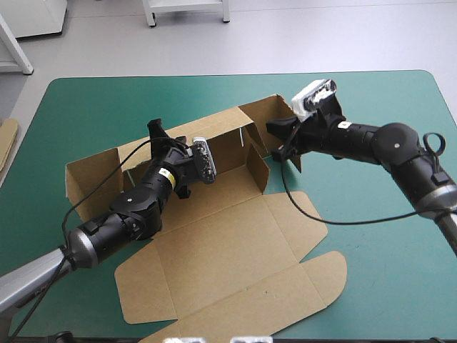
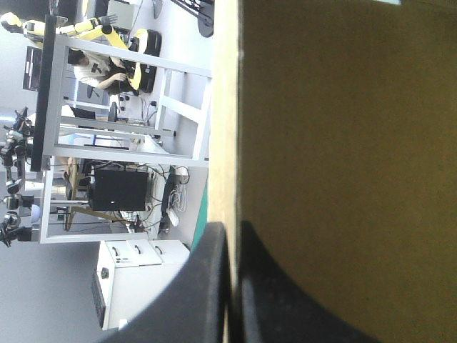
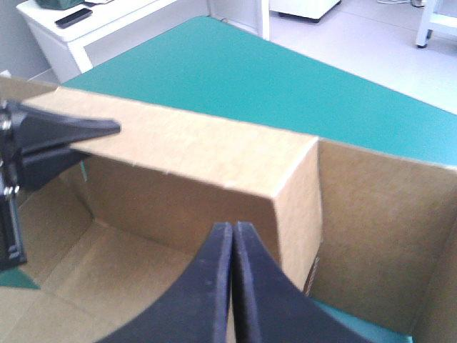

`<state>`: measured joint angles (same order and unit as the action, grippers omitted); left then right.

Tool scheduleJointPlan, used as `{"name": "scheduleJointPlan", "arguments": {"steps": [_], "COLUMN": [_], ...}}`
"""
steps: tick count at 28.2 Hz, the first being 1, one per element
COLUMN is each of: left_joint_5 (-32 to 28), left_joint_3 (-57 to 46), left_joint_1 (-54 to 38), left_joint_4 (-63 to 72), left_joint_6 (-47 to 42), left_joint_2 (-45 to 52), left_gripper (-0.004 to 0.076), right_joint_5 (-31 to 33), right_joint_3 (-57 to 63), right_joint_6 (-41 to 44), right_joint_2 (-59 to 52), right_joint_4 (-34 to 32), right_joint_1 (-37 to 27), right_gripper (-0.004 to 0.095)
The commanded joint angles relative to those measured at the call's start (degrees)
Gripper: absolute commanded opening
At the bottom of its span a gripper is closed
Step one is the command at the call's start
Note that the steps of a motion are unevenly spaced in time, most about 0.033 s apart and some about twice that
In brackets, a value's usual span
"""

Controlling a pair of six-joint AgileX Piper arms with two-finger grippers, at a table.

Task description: Fold the box

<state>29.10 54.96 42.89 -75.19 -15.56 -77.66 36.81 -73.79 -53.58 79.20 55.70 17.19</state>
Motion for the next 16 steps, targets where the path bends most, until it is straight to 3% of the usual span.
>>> {"name": "scheduleJointPlan", "arguments": {"steps": [1, 8, 16], "left_joint_5": [-1.69, -2.26, -2.13], "left_joint_3": [0.55, -0.45, -0.45], "left_joint_1": [0.0, 0.0, 0.0], "left_joint_4": [-0.72, -0.87, -0.87], "left_joint_6": [1.03, 1.89, 0.81], "left_joint_2": [1.57, 1.57, 1.67], "left_gripper": [-0.0008, -0.0008, -0.0008], "right_joint_5": [-0.08, 10.19, 19.34], "right_joint_3": [-10.25, -33.6, -56.96], "right_joint_6": [10.76, 30.55, 37.98], "right_joint_2": [2.37, 15.06, 32.05], "right_joint_4": [-6.4, -21.75, -25.16], "right_joint_1": [-0.26, -0.26, -0.26], "right_gripper": [-0.0004, -0.0003, -0.0003]}}
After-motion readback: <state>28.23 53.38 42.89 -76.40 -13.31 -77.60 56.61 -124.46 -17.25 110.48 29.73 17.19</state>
